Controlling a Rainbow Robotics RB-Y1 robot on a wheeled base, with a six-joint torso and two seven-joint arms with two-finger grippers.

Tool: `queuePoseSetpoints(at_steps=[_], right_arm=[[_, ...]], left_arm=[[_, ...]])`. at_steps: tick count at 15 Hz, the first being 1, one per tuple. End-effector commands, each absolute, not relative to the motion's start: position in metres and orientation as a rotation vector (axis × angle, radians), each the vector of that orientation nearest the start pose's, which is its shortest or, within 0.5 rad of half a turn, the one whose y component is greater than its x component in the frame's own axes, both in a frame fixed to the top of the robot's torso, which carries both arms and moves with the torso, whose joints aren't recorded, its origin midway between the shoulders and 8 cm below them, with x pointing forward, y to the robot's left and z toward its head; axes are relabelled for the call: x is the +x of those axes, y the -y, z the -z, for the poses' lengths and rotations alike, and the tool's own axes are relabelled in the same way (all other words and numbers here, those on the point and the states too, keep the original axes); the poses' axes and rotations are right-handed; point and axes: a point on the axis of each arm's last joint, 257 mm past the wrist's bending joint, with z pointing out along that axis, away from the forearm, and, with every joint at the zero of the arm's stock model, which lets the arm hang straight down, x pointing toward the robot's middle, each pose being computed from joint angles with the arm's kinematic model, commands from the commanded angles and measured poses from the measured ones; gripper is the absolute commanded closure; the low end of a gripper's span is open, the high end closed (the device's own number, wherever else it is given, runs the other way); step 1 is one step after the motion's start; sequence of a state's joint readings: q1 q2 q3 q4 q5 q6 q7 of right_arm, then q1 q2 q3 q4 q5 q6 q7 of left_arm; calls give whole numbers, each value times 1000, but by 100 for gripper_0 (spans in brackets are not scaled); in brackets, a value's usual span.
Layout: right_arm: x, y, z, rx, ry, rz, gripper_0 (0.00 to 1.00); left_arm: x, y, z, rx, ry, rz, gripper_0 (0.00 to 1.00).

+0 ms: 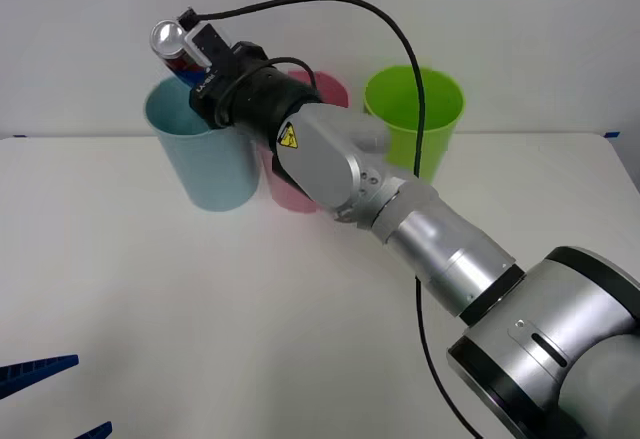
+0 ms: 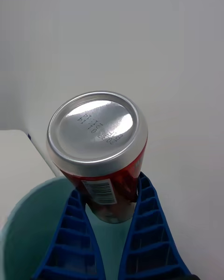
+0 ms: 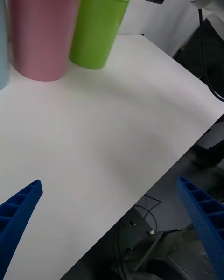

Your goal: Put cans in the blue bin and PET bottles in the pink bin and trash in the green bin.

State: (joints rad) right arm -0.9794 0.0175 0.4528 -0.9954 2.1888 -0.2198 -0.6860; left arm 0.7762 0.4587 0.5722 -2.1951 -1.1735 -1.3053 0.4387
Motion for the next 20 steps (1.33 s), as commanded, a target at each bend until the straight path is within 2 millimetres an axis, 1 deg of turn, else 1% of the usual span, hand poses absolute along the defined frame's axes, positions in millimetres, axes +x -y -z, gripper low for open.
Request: queuePoseSetpoints(at_steps=[1,4,7,18,19,20], right_arm=[[591,-204,49,-951,-1271,-330,100],[590,-204,53,-955,-1274,-327,100],[595,-198,48,-937,-1274,-321,100],[595,-198,50,-937,-1276,-324,100],[595,-198,49,-937,-1275,-323,71],[596,-197,48,-931,-1273,-322,11]], left_arm=[[214,-264,187,634,-1883,736,0],[214,-264,187,634,-1883,736,0],[214,-264,187,634,-1883,736,0],[214,-264,187,634,-1883,736,0],[214,-264,187,634,-1883,736,0],[214,-264,187,634,-1883,736,0]])
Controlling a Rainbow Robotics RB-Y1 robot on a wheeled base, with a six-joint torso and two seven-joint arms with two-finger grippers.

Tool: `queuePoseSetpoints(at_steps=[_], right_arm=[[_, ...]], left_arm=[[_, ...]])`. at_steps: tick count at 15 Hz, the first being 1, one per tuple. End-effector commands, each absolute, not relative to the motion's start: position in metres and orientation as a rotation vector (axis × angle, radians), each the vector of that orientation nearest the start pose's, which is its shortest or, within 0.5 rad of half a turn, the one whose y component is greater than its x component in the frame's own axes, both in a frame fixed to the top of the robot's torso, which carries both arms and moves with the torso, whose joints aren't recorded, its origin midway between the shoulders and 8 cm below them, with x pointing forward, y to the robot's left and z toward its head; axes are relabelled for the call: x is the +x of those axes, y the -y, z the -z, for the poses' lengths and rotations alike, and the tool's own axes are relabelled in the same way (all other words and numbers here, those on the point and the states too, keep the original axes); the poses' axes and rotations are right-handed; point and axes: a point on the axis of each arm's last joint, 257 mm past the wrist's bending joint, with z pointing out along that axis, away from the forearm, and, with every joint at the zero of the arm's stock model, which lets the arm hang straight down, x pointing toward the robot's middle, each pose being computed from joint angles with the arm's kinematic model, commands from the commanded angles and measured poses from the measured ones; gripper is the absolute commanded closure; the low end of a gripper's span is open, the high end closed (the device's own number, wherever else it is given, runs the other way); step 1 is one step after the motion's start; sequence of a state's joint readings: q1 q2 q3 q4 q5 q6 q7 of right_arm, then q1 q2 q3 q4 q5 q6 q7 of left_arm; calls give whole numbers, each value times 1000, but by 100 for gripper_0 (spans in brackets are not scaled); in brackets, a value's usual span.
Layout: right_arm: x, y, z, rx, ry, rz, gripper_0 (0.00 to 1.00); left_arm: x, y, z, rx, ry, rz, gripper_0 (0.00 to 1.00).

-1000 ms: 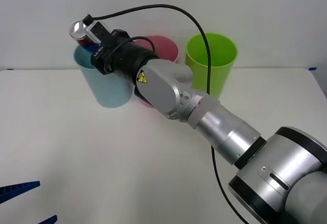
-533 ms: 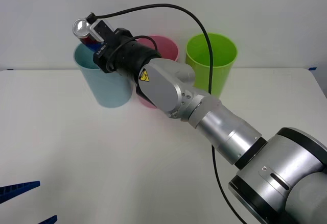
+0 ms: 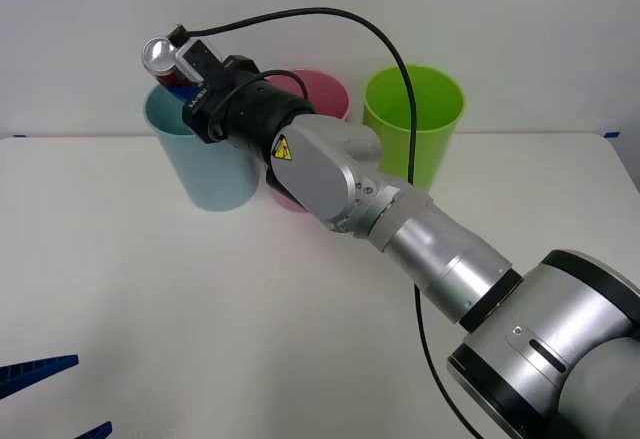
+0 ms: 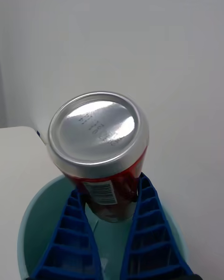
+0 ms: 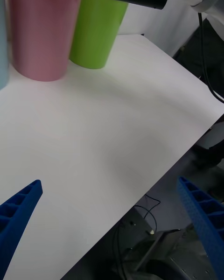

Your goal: Put cans in the blue bin and PET bottles in the pink bin and trash in the green bin.

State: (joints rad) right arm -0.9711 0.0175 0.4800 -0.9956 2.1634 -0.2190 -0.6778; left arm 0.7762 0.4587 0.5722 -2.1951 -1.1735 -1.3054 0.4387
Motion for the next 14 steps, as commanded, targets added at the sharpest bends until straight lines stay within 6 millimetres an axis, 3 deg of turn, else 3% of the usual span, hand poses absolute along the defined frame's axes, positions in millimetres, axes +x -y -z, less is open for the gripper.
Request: queuePoseSetpoints(at_steps=[1,11,14], right_arm=[[595,-197,47,-921,-1279,-337,0],[594,-199,44,-899,-1288,-373,0],[584,-206,28,-903,-1260,-407,0]], left_arm=[[214,-264,187,634,-1883,736,0],[214,-264,187,634,-1883,736,0],[214,-264,187,634,-1883,736,0]])
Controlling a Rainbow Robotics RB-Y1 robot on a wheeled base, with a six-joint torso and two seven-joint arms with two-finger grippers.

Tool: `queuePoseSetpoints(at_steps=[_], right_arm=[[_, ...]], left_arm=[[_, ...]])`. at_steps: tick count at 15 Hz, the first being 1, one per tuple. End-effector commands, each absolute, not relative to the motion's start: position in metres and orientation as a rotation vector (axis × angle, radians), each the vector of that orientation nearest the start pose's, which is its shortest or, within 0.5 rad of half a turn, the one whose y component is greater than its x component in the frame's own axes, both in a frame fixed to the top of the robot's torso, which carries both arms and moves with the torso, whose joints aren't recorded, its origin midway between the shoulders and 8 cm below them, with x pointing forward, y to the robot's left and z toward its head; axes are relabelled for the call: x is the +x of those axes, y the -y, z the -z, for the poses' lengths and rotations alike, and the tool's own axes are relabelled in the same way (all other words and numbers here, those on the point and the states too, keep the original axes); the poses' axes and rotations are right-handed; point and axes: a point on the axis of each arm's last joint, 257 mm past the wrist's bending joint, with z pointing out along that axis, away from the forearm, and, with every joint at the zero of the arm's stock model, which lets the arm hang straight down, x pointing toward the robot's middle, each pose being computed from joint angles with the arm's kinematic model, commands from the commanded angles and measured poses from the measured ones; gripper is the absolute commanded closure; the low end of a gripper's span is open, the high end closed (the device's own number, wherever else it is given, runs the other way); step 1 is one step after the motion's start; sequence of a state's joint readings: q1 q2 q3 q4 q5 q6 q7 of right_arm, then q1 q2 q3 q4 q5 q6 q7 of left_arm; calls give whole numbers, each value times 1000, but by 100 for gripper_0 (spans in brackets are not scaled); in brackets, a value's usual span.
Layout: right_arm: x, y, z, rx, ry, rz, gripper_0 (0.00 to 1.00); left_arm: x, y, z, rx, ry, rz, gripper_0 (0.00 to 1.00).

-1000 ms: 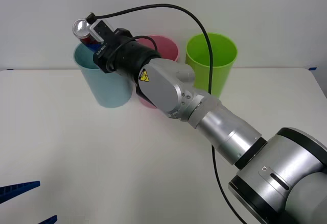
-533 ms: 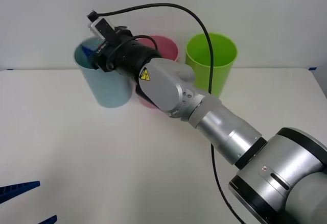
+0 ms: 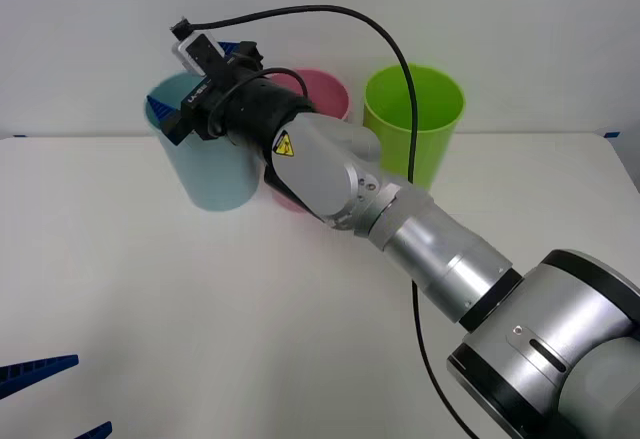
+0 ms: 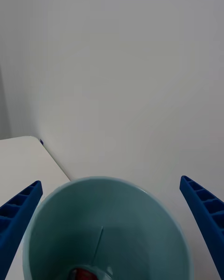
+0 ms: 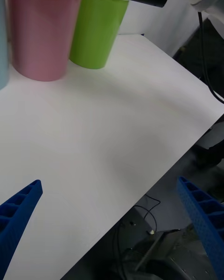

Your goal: Put cans in the blue bin and PET bottles in the pink bin and trash in the green bin.

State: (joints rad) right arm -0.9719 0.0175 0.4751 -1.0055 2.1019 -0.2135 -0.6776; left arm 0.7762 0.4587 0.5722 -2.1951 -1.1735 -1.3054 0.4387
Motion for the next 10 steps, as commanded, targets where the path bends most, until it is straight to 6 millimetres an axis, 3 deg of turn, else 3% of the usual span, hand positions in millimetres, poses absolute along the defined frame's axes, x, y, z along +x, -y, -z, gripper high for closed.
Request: queuePoseSetpoints(at_steps=[1,2,3,10], right_arm=[[569,-217,13,-939,-1236,-447,0],[547,-230,1,-981,-1214,-506,0],[529,-226,-9,-1016,-1194,-564,0],[448,-110,-14,-1083,-1129,-692,0]], left_arm=[[214,-264,187,634,-1883,736,0],[214,-264,187,634,-1883,736,0],[214,-264,187,634,-1883,736,0],[214,-264,187,634,-1883,736,0]])
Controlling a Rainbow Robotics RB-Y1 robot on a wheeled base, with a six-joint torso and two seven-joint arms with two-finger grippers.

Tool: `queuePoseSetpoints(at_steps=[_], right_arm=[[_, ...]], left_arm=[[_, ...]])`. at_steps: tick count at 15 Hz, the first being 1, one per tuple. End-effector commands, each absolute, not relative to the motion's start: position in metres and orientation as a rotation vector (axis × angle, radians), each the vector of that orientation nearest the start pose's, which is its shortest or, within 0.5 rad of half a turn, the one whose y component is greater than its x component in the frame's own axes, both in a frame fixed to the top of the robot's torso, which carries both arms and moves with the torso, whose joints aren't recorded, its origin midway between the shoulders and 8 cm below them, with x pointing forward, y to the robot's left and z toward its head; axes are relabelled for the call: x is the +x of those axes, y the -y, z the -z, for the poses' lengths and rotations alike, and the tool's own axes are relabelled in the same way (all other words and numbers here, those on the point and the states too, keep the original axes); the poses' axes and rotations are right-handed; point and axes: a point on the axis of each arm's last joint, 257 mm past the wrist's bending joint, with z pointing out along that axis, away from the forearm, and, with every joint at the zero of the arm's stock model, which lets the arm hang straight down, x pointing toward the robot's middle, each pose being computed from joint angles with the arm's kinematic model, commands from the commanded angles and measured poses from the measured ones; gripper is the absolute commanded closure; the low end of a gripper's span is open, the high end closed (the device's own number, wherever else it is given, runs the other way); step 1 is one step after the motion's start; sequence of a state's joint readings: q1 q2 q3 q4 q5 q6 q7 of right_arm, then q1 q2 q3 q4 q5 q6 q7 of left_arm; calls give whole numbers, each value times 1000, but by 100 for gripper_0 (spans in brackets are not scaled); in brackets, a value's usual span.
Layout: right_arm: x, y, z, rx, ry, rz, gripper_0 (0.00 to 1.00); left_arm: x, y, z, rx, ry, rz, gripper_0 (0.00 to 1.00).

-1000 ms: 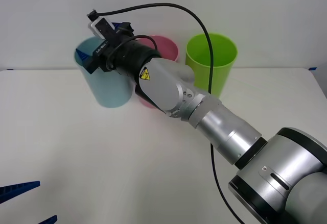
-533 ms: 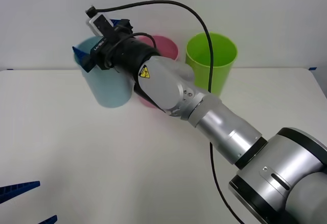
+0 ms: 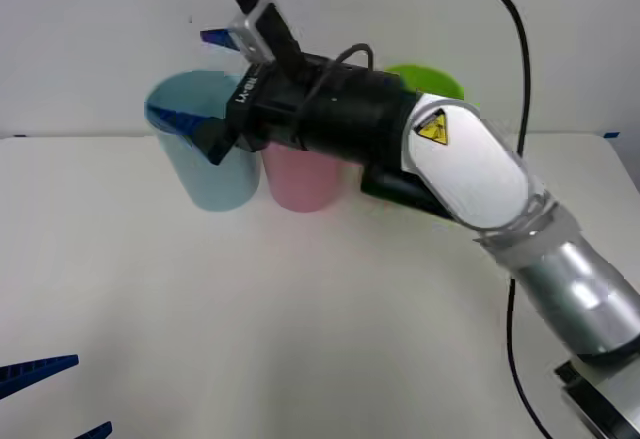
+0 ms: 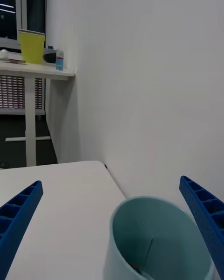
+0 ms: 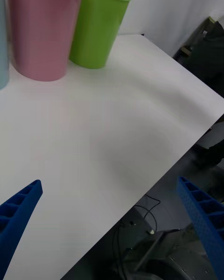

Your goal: Put cans in the blue bin and PET bottles in the pink bin and trash in the green bin.

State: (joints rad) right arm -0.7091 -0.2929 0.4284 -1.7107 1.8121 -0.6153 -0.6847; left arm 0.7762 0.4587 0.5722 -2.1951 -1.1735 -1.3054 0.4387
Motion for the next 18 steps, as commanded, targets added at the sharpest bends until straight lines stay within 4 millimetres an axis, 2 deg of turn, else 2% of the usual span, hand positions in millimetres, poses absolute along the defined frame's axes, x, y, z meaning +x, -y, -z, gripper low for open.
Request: queuePoseSetpoints(at_steps=[1,3,7,14,18], right_arm=[[441,-96,-10,-1081,-1135,-692,0],[426,-64,4,-1074,-1164,-688,0],[403,-14,38,-1095,-1221,-676,0],[365,46,86,-1245,-1226,-694,0],[354,71,136,-1309,-1239,-773,0]], left_arm=[[214,-264,187,634,-1883,736,0],[214,-264,187,634,-1883,736,0],[214,-264,187,634,-1883,736,0],[214,-264,187,634,-1883,736,0],[214,-264,187,634,-1883,736,0]])
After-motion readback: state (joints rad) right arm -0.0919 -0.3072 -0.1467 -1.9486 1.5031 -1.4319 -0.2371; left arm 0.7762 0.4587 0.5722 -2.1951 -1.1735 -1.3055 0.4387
